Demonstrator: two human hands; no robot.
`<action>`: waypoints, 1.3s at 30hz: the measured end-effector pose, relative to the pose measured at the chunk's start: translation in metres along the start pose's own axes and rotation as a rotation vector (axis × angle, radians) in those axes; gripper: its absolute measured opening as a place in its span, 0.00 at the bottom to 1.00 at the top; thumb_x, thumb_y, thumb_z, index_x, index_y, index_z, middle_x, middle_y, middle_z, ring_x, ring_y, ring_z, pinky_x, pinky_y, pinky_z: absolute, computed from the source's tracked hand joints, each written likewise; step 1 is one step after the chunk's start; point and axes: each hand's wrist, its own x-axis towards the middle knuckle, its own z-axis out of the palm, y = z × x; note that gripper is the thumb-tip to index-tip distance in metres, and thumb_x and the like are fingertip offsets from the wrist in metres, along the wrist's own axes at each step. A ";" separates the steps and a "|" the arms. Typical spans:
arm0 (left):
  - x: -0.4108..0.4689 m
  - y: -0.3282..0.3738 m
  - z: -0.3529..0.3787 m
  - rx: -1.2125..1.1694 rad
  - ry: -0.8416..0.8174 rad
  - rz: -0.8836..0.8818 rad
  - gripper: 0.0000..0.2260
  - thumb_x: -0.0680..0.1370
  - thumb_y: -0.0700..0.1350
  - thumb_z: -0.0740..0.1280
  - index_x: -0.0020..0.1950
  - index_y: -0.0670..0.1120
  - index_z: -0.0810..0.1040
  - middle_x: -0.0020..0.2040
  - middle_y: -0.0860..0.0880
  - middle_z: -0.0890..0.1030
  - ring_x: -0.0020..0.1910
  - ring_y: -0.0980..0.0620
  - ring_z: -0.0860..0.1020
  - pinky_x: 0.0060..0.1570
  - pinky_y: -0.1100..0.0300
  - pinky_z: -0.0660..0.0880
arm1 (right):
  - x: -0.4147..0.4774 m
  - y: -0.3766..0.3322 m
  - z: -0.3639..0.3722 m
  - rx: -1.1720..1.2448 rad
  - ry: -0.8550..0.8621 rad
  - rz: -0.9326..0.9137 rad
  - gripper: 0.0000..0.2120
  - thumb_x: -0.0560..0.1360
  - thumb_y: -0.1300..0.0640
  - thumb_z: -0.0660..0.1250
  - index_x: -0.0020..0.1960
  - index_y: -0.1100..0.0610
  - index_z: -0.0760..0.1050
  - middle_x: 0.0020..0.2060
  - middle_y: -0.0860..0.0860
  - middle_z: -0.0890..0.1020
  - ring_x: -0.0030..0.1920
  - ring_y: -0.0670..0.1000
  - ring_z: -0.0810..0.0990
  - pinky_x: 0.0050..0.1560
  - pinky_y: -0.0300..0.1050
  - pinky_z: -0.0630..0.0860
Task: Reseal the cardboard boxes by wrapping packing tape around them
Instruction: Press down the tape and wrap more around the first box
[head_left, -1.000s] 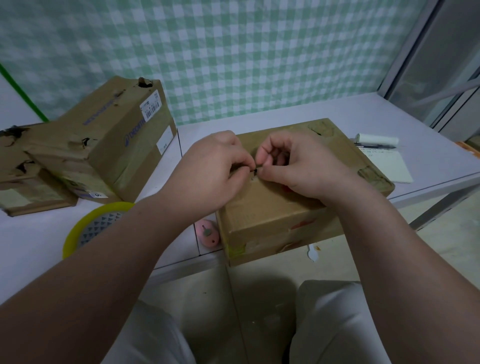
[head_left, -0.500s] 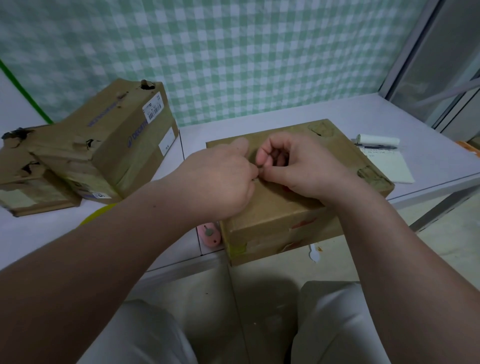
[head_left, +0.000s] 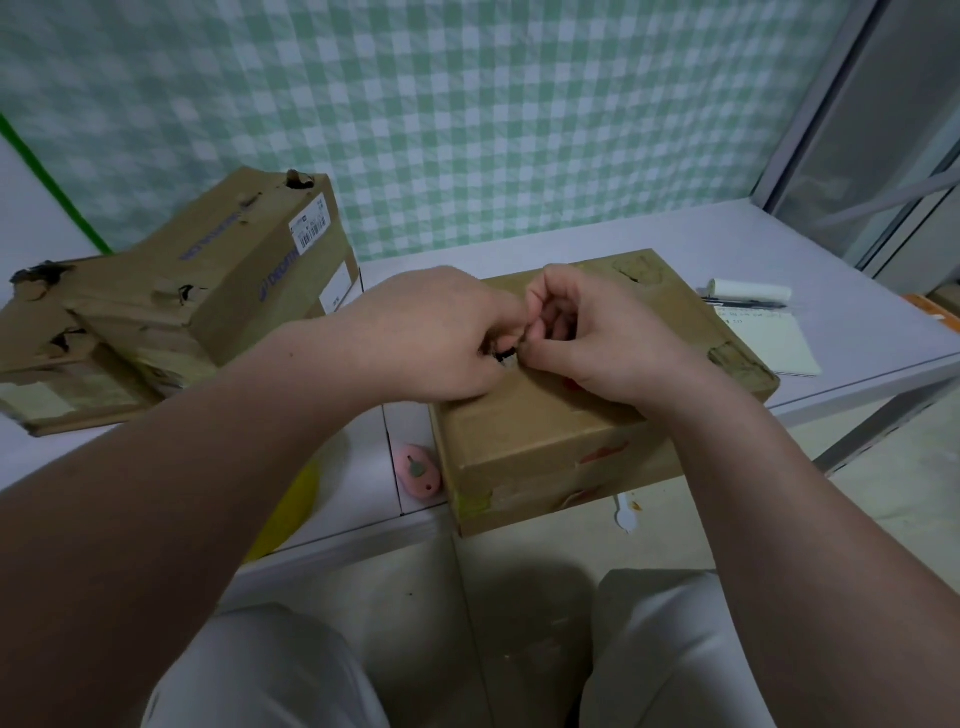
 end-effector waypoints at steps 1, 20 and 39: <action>0.000 -0.002 -0.002 -0.043 0.000 -0.005 0.03 0.73 0.44 0.64 0.44 0.52 0.74 0.32 0.54 0.73 0.34 0.57 0.71 0.33 0.59 0.67 | 0.000 0.000 0.000 0.000 -0.004 0.001 0.09 0.69 0.66 0.70 0.43 0.55 0.75 0.34 0.47 0.78 0.35 0.47 0.73 0.39 0.45 0.72; -0.001 -0.016 0.028 -0.614 0.248 -0.099 0.08 0.73 0.41 0.72 0.39 0.55 0.80 0.31 0.61 0.77 0.32 0.63 0.73 0.33 0.72 0.67 | 0.000 -0.004 0.001 -0.042 -0.036 0.027 0.09 0.69 0.62 0.73 0.41 0.51 0.76 0.33 0.44 0.78 0.32 0.41 0.72 0.35 0.33 0.70; -0.024 -0.004 0.052 -0.458 0.584 -0.092 0.05 0.74 0.47 0.69 0.46 0.50 0.84 0.42 0.62 0.81 0.41 0.67 0.74 0.46 0.76 0.65 | -0.005 -0.003 -0.002 0.022 -0.007 0.027 0.12 0.70 0.68 0.69 0.41 0.51 0.75 0.36 0.47 0.78 0.35 0.45 0.73 0.37 0.41 0.72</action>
